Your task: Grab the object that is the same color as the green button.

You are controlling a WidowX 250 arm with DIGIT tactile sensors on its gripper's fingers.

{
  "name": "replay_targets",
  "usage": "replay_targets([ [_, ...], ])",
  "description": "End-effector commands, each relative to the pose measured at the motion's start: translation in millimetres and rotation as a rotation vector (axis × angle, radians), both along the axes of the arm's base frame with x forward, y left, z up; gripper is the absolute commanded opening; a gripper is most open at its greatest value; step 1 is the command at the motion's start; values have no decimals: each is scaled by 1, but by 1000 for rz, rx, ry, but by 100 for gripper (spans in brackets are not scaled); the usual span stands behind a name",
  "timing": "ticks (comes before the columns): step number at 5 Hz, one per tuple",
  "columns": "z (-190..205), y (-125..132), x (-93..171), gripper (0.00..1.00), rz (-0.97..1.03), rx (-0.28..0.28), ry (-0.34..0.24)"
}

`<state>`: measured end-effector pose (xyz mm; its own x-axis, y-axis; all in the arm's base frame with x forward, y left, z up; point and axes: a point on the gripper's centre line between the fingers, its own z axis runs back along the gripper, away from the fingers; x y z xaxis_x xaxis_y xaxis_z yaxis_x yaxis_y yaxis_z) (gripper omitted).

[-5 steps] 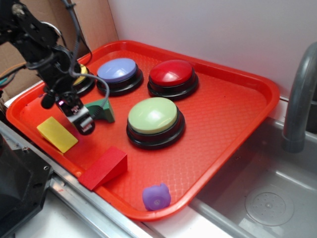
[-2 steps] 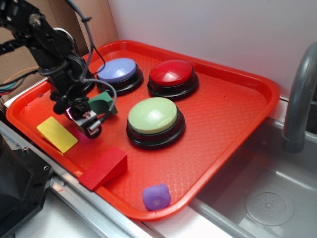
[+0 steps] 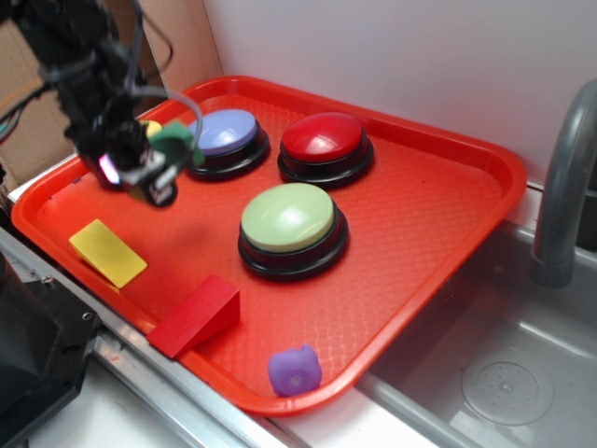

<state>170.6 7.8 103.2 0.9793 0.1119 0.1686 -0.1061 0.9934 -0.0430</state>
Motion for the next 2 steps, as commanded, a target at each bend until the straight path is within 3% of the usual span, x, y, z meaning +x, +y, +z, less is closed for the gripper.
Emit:
replay_targets([
  [1, 57, -23, 0, 0, 124, -9, -32],
  [2, 58, -26, 2, 0, 151, 0, 12],
])
